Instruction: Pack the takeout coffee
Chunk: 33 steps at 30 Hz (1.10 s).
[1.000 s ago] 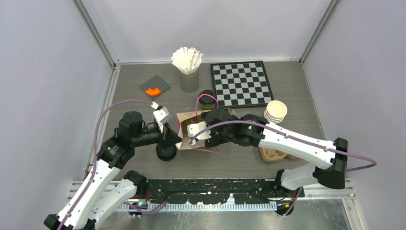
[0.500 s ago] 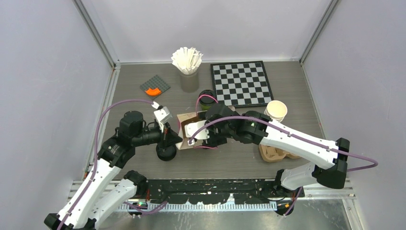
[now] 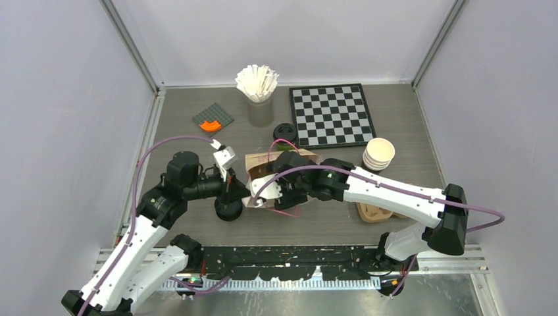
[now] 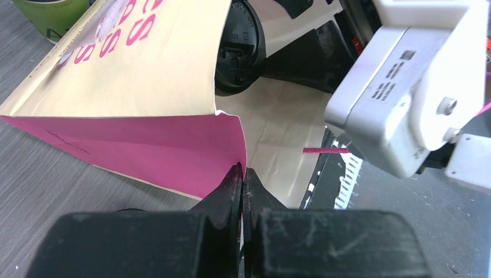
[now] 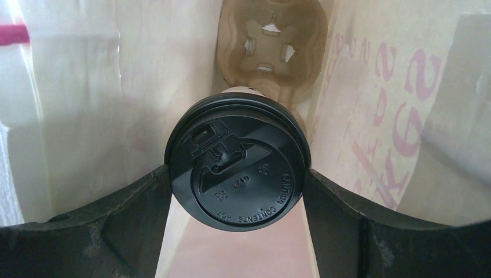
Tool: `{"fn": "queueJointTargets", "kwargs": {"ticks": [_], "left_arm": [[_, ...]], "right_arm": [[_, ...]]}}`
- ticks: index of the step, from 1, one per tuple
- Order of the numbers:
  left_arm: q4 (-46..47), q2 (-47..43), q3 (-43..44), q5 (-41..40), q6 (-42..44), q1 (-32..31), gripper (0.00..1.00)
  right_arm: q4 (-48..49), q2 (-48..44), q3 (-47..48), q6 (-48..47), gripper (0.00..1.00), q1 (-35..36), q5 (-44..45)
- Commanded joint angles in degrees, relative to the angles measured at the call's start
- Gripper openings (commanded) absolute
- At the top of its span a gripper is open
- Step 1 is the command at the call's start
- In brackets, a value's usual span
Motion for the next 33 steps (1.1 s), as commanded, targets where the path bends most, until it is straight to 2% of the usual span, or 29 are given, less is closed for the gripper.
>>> {"fn": "queueJointTargets", "kwargs": {"ticks": [1,11,19,27,33], "left_arm": [[0.92,-0.06,1.92,1.81,0.50,0.24,0.00],[0.80,0.22,2.32,1.81,0.12,0.21,0.00],[1.28,0.35,1.92,1.49,0.30,0.22,0.00],[1.26,-0.31,1.29,1.91,0.30,0.24,0.00],[1.16,-0.42,1.28,2.53,0.30,0.23,0.00]], "right_arm": [[7.49,-0.57,-1.55,-2.02,0.69,0.09,2.63],[11.79,-1.21,-5.10,-2.45,0.69,-0.39,2.63],[0.42,-1.93,3.93,-0.38,0.69,-0.37,2.96],[-1.98,-4.24,2.75,-1.26,0.69,-0.41,8.30],[0.25,-4.05,0.32,-2.13,0.69,-0.70,10.67]]}}
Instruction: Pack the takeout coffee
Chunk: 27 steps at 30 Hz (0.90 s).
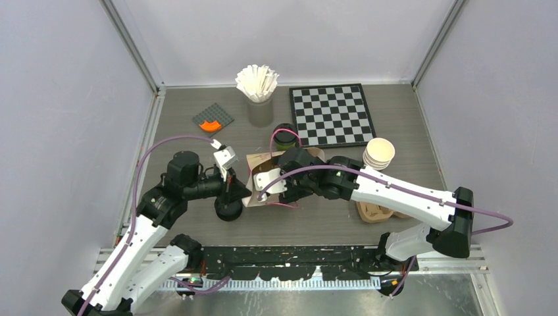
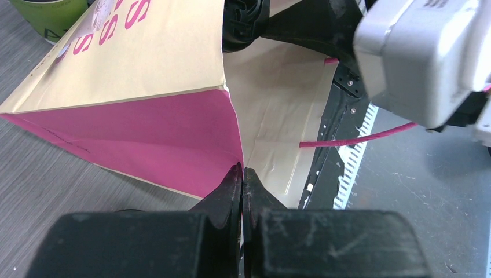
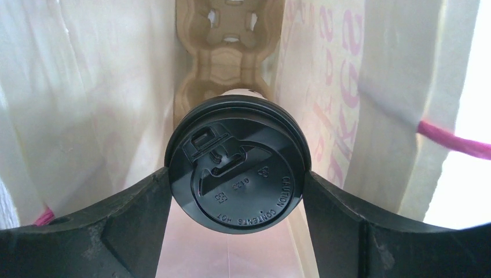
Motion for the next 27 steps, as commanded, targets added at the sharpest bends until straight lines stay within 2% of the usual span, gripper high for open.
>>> {"fn": "queueJointTargets", "kwargs": {"ticks": [1,9,27], "left_arm": [[1.10,-0.56,1.26,2.38,0.43,0.19,0.00],[0.89,-0.11,1.44,2.78,0.64,0.24,0.00],[-0.12,0.51,2.06,2.42,0.61,0.24,0.00]], "right_arm": [[2.66,-1.46,-1.81,-0.76,0.69,-0.57,4.54],[3.90,0.30,-3.82,-0.27,0.69,-2.99,3.46],[14.49,1.01,-9.32,0.23,0.69,-5.58,-1.17]]}}
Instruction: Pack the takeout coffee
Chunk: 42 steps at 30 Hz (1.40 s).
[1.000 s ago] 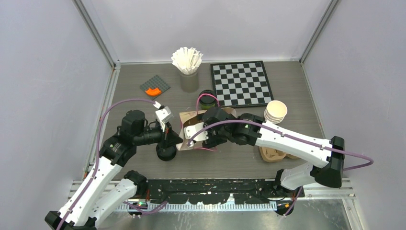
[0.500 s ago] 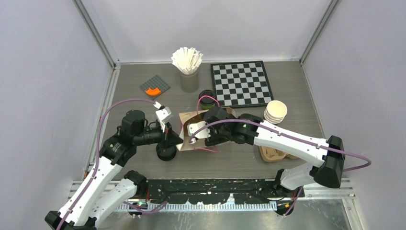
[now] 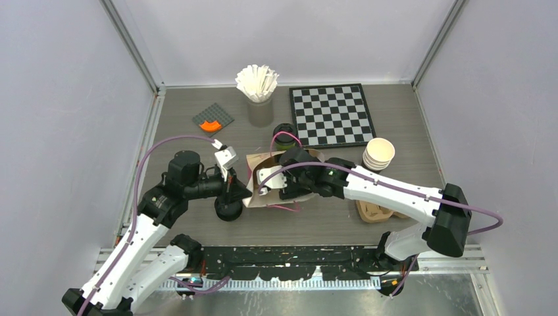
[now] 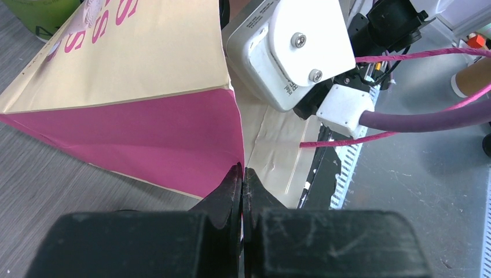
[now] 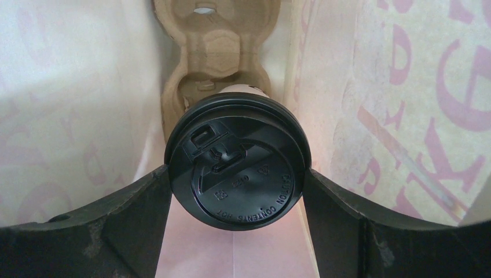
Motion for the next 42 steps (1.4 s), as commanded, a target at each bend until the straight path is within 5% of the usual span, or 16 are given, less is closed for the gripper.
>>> {"fn": "queueJointTargets", "kwargs": {"ticks": [1,18,42], "left_arm": [[-0.01,-0.02,2.06,1.52,0.56,0.24,0.00],[0.45,0.21,2.06,2.04,0.65,0.26,0.00],[0.37,1.13,2.54,3.49,-1.90,0.24,0.00]], "right_arm": [[3.07,-1.05,0.50,0.25,0.69,-0.60,-1.75],[-10.13,-0.66,10.04,2.07,0.69,0.48,-14.52],[9.94,-0.11,-2.73,-8.73,0.69,1.24,-6.28]]}}
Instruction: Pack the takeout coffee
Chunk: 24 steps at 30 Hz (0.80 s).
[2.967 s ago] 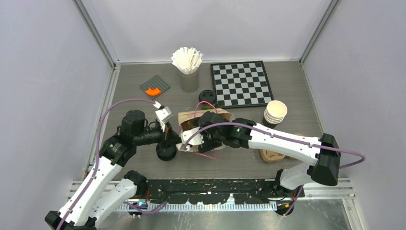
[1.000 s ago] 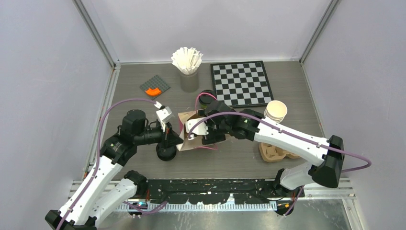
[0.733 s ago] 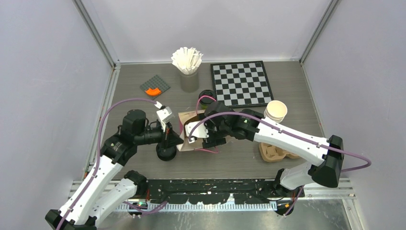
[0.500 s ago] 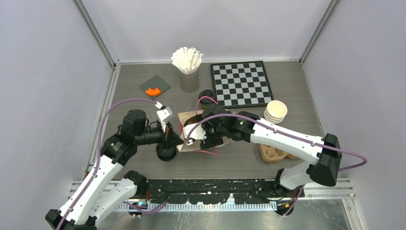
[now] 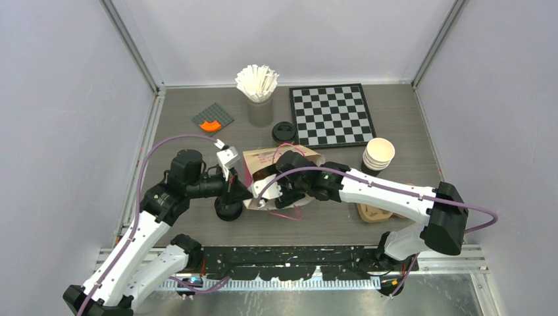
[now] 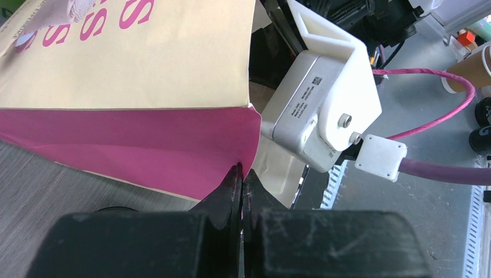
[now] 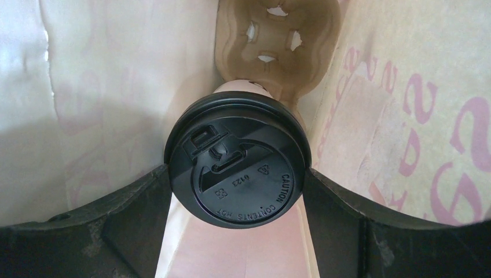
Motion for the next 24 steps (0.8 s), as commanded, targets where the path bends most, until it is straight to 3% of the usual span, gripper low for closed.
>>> {"fn": "queueJointTargets", "kwargs": {"ticks": [1,7,14,24], "left_arm": [[1.45,-0.40,2.37,1.92,-1.66,0.17,0.00],[1.24,-0.69,2.44,0.48,-2.01,0.17,0.00],[2.66,-0.32,2.36,0.72,-1.53,0.16,0.00],[8.74,2.88,1.53,3.53,-3.71,0.17,0.00]], "right_arm": [[5.36,-1.39,-1.03,-2.55,0.69,0.13,3.27],[5.01,-2.29,-1.07,-2.97,0.69,0.25,3.30],[-3.73,-6.05,2.97,-1.59,0.69,1.69,4.88],[-10.96,-10.87,1.93,6.74,0.69,7.45,8.90]]}}
